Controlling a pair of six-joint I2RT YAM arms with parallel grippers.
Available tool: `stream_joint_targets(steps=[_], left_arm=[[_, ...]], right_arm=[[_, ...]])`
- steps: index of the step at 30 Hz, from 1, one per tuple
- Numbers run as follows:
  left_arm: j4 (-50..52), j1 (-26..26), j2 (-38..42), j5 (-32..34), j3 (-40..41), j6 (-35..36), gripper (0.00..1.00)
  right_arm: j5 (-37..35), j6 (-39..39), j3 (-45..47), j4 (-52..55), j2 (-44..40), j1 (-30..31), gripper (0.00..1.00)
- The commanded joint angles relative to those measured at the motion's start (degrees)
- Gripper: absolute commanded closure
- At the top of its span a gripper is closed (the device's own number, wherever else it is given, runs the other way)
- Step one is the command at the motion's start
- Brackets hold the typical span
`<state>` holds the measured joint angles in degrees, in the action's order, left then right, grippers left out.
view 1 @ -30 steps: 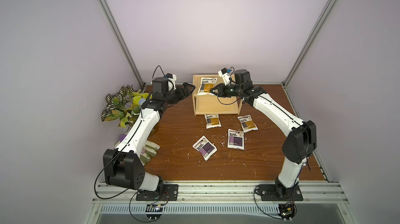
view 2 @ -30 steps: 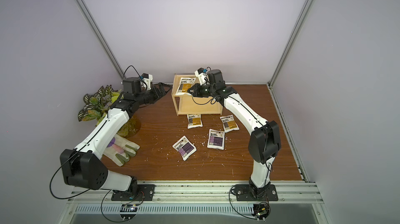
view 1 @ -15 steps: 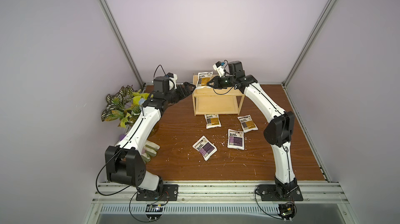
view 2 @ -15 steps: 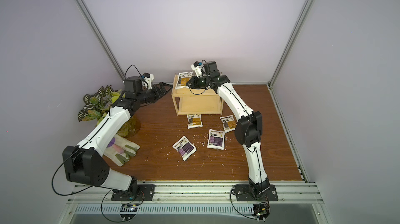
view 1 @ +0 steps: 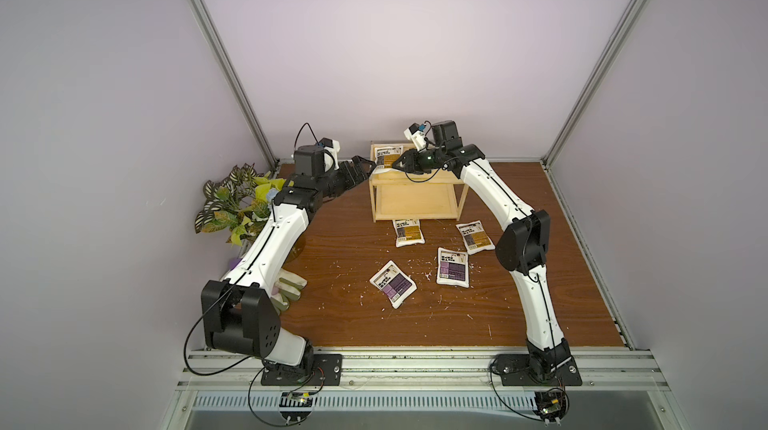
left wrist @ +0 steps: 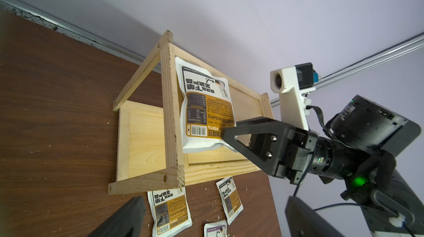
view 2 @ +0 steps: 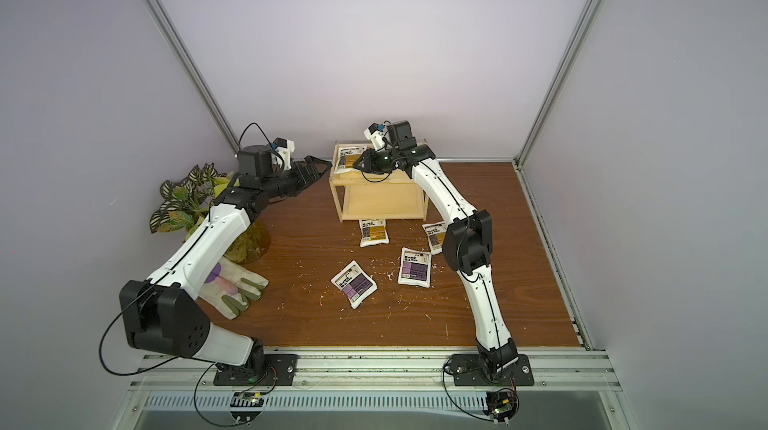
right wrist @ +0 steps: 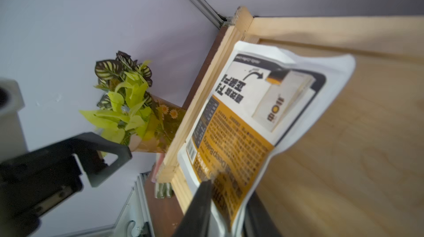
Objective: Place the bagged coffee beans on the shelf by color
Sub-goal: Place the bagged coffee beans on the shelf.
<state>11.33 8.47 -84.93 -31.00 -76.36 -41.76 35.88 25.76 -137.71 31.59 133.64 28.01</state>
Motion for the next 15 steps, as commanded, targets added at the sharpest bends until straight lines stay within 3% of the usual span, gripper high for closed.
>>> stream_joint_targets(steps=[1, 6, 12, 15], left_arm=[[-1.7, -0.4, 0.0, -0.1, -1.4, 0.5, 0.00], [-1.7, -0.5, 0.1, 0.0, -1.4, 0.4, 0.00], [-1.9, -0.4, 0.2, -0.1, -1.2, 0.2, 0.01], [-2.0, -0.4, 0.1, -0.1, -1.1, 0.1, 0.01]], right_arm=[[0.1, -1.1, -3.0, 1.2, -0.6, 0.1, 0.51], [-3.1, -1.4, -3.3, 1.9, -1.7, 0.0, 0.35], [-10.5, -1.6, -3.3, 2.8, -3.1, 0.0, 0.27], [-10.9, -1.0, -3.7, 1.8, -2.9, 0.0, 0.27]])
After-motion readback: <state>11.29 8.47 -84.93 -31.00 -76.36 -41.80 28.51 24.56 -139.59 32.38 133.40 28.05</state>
